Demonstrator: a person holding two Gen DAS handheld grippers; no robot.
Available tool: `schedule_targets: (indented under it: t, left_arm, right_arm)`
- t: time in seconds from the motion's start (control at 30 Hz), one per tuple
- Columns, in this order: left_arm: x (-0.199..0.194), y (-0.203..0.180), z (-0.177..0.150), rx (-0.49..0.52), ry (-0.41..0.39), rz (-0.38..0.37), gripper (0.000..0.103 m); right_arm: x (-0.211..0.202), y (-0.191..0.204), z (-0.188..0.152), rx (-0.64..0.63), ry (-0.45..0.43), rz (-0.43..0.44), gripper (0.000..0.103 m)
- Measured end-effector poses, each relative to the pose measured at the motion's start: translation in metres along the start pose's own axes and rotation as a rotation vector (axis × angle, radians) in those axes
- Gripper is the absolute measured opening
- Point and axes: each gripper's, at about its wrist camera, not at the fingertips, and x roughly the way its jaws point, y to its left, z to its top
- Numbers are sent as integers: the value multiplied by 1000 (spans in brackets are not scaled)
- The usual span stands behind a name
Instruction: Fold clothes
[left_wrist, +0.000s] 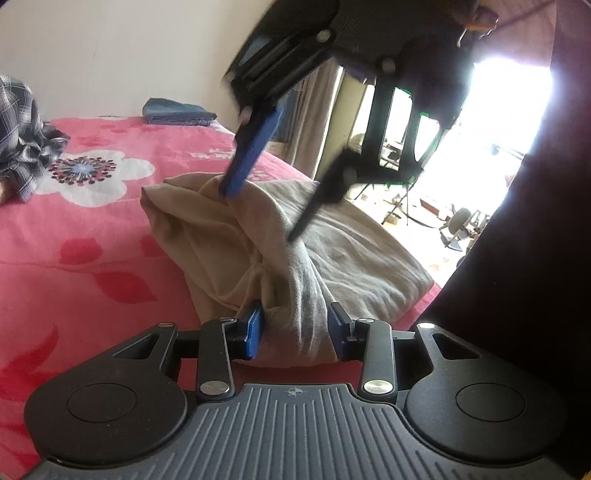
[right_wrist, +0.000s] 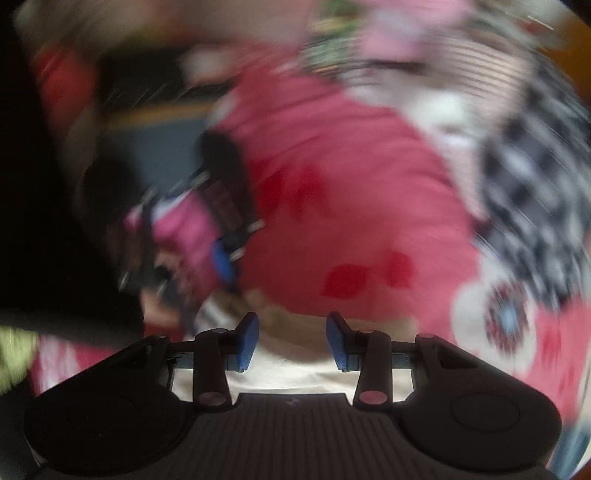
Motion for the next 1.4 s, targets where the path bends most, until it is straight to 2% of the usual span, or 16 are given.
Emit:
schedule_targets:
  t: [0.1,0.17,0.27,0.4,0.67,0.83,0.9,1.1,1.13,1.3,1.4]
  left_arm:
    - [1,1,-1,3,5,11,36]
    - [0,2,-2,0,5,16,36]
    - [0,2,-2,3,-1,14,36]
    - [0,-1,0,30,-19,7,38]
    - [-18,-6,12,51,-85,4,39]
    - [1,-6,11,101,-55,-16,41]
    - [6,-1,13,91,-48,-32,42]
    - [11,10,20,71,-28,-134,44]
    - [14,14,21,65,-14,-165,50]
    - [24,39,27,-37,40,-312,54]
    - [21,43,30,-36,40,-318,52]
  right_arm:
    - [20,14,17,-266,97,71,43]
    - [35,23,20,-364,162,108,41]
    - [42,30,19,-427,217,125,18]
    - [26,31,20,-445,215,157,13]
    - [9,28,19,-409,203,125,13]
    - [7,29,19,-425,202,124,13]
    - [7,28,18,-429,199,122,13]
    - [6,25,16,-426,181,119,12]
    - [6,24,16,-423,178,120,12]
    - [10,22,15,-438,163,119,12]
    - [12,20,15,-438,155,116,12]
